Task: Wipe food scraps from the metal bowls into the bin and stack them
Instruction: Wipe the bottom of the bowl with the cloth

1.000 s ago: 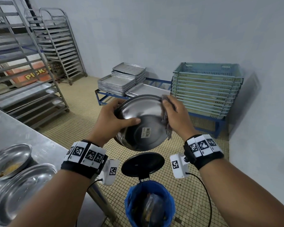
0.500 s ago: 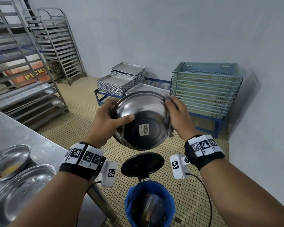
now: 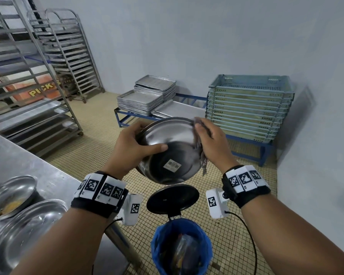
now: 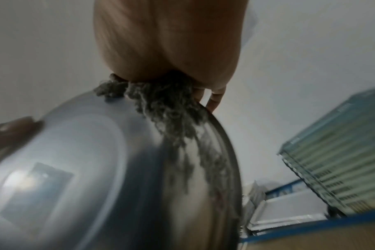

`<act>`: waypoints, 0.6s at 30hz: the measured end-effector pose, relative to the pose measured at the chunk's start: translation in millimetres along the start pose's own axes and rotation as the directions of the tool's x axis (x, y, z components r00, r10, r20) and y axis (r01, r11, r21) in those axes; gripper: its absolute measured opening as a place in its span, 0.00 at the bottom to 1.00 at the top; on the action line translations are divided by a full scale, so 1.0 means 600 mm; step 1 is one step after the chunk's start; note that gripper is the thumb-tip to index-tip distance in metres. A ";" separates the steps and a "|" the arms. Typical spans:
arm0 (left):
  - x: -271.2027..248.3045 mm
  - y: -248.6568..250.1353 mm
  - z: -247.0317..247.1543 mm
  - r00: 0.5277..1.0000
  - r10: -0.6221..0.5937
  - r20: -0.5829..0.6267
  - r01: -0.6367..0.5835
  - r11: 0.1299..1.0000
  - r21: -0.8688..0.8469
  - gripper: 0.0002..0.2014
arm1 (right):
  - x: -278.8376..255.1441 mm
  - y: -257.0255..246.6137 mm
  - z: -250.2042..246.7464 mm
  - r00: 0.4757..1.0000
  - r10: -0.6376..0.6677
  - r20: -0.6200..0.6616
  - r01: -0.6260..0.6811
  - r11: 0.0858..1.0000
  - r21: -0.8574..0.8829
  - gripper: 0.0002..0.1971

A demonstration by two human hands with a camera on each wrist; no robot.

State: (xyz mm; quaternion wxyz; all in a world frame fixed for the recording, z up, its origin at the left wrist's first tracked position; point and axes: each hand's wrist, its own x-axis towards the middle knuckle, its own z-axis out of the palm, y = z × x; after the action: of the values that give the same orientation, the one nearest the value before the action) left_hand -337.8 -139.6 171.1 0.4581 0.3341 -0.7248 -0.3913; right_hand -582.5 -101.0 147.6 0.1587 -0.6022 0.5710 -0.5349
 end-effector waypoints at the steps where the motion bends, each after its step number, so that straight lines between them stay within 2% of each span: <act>1: -0.002 -0.001 -0.001 1.000 -0.008 -0.021 0.008 1.000 -0.016 0.27 | -0.002 0.005 -0.001 1.000 0.027 -0.013 -0.026 0.999 0.026 0.16; 3: -0.003 -0.004 0.003 1.000 -0.028 -0.010 0.028 0.999 -0.019 0.29 | -0.001 0.000 0.003 1.000 0.009 -0.018 -0.009 1.000 0.005 0.15; 6: -0.005 -0.009 0.015 0.999 -0.041 0.027 0.041 0.999 -0.006 0.33 | 0.008 -0.024 0.015 0.987 -0.161 0.028 0.163 0.970 -0.181 0.16; 8: -0.007 -0.003 0.017 0.999 -0.033 0.004 0.033 0.999 -0.032 0.31 | 0.013 -0.031 0.014 0.978 -0.206 0.040 0.210 0.960 -0.188 0.18; 11: -0.010 -0.003 0.007 0.997 -0.027 -0.071 0.017 0.990 -0.137 0.29 | 0.012 -0.013 -0.001 1.000 -0.028 -0.006 0.028 0.999 0.021 0.16; 13: -0.012 -0.009 -0.002 0.993 -0.047 -0.111 0.022 0.976 -0.218 0.30 | 0.008 0.004 -0.006 0.997 0.068 -0.022 -0.064 0.988 0.140 0.13; 15: -0.012 -0.013 -0.006 0.994 -0.061 -0.092 0.044 0.982 -0.186 0.30 | 0.006 0.009 -0.006 0.997 0.073 -0.027 -0.068 0.988 0.142 0.11; 18: -0.009 -0.011 -0.005 0.999 -0.048 0.015 0.048 0.998 0.035 0.31 | 0.006 -0.010 -0.006 1.000 -0.026 0.006 0.026 0.999 0.024 0.09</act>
State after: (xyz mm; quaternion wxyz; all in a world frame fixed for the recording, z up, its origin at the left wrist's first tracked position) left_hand -332.2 -138.8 164.3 0.4368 0.3561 -0.7271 -0.3921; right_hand -583.0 -100.9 155.1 0.1607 -0.6092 0.5562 -0.5419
